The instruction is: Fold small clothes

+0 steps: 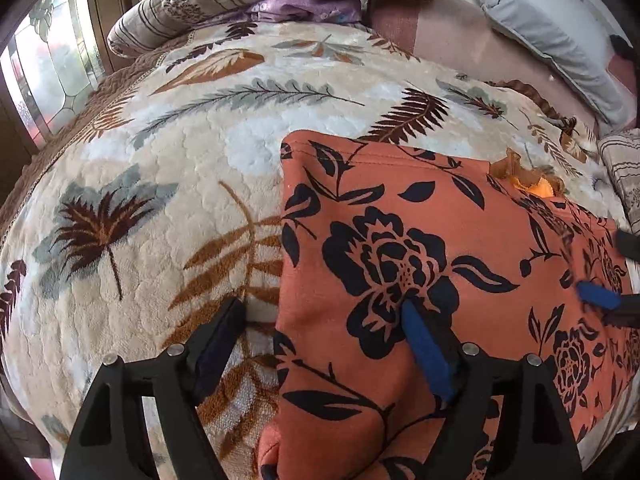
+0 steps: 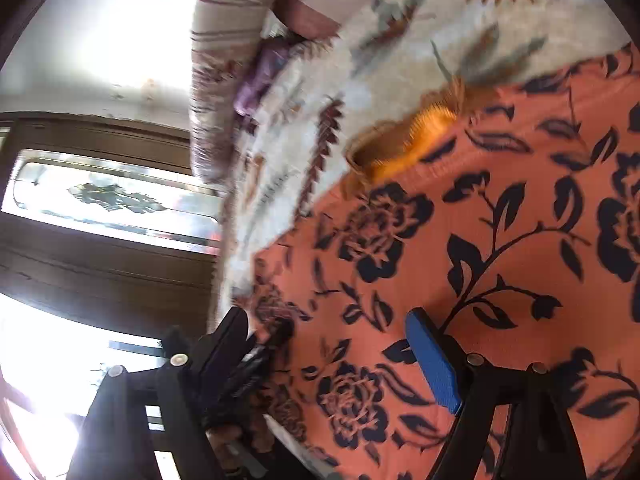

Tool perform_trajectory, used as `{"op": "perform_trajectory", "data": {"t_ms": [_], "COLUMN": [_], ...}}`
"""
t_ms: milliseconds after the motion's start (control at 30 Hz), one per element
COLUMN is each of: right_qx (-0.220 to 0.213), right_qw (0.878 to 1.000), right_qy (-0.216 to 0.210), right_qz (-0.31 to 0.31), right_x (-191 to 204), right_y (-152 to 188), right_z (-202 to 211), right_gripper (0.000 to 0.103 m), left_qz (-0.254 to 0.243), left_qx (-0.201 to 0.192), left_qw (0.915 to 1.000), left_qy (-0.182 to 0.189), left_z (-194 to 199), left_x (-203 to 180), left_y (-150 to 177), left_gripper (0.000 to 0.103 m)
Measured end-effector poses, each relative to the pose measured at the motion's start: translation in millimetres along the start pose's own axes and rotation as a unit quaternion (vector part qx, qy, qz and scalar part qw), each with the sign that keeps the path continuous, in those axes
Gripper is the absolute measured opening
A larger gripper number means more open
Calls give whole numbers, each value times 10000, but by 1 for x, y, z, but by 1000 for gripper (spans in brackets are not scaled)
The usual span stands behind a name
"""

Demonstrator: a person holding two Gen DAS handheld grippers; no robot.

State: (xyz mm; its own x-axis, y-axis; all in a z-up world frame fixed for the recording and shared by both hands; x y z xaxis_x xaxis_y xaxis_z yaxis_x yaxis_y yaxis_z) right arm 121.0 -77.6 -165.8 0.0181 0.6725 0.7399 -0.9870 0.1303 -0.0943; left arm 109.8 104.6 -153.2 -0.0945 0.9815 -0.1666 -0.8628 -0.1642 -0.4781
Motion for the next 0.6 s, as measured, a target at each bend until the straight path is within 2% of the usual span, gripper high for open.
{"op": "perform_trajectory", "data": {"t_ms": [33, 67, 133, 167, 200, 233, 267, 300, 333, 367, 433, 500, 533, 567, 600], "right_qx": [-9, -208, -356, -346, -307, -264, -218, -139, -113, -263, -357, -361, -346, -228, -172], "right_qw": [9994, 9985, 9988, 9985, 9982, 9982, 9991, 9997, 9986, 9983, 9987, 9980, 9983, 9996, 9991], "right_qy": [119, 27, -277, -417, -503, -532, -359, 139, 207, 56, -334, -524, -429, 125, 337], "right_qz": [-310, -501, -185, -15, 51, 58, 25, -152, -466, -512, -124, 69, 179, 134, -188], "right_x": [-10, -9, 16, 29, 38, 40, 35, 20, 10, 14, 41, 58, 56, 44, 29], "right_y": [-1, -4, -7, -8, -8, -12, -18, -23, -27, -30, -29, -30, -31, -36, -36], "right_z": [-9, -4, 5, 5, 2, -6, -19, -33, -37, -30, -20, -24, -32, -47, -55], "right_gripper": [82, 83, 83, 83, 84, 88, 89, 89, 85, 87, 87, 89, 90, 87, 85], "left_qz": [21, -1, -145, -223, -290, -251, -127, -37, 15, -5, -142, -239, -183, -68, 18], "left_qx": [-1, -131, -432, -335, -69, 30, -118, -77, -49, -117, -243, -73, -78, -82, -45], "left_qw": [10000, 9999, 9990, 9992, 9994, 9995, 9998, 9999, 10000, 9999, 9996, 9996, 9998, 9999, 10000], "left_qy": [-12, -6, 14, -80, -184, -167, -117, -64, -13, 27, -64, -132, -93, -26, -9], "left_z": [7, 16, 25, 18, 4, -5, -1, 3, 8, 14, 18, 5, 1, 4, 9], "left_x": [1, 0, -2, -4, -3, -2, 1, 1, 2, 2, 0, 0, 2, 4, 5], "left_y": [-1, -1, -3, -2, 3, 7, 6, 5, 4, 5, 6, 12, 12, 10, 9], "left_gripper": [82, 82, 82, 82, 84, 85, 87, 86, 86, 86, 86, 87, 87, 87, 87]}}
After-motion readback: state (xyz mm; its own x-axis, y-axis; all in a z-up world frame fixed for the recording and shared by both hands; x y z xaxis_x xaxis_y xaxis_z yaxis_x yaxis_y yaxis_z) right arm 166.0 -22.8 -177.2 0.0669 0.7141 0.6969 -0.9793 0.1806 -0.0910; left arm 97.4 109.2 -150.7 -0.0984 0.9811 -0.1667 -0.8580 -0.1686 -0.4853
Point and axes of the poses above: each gripper's, at about its wrist camera, not at the fingertips, and z roughly against the way its jaws point, x to its left, y to its underside, the point moved 4 cm from there along -z, roughly the way its jaws point, and after that the axes turned 7 degrees about y, right-handed, at the moved point
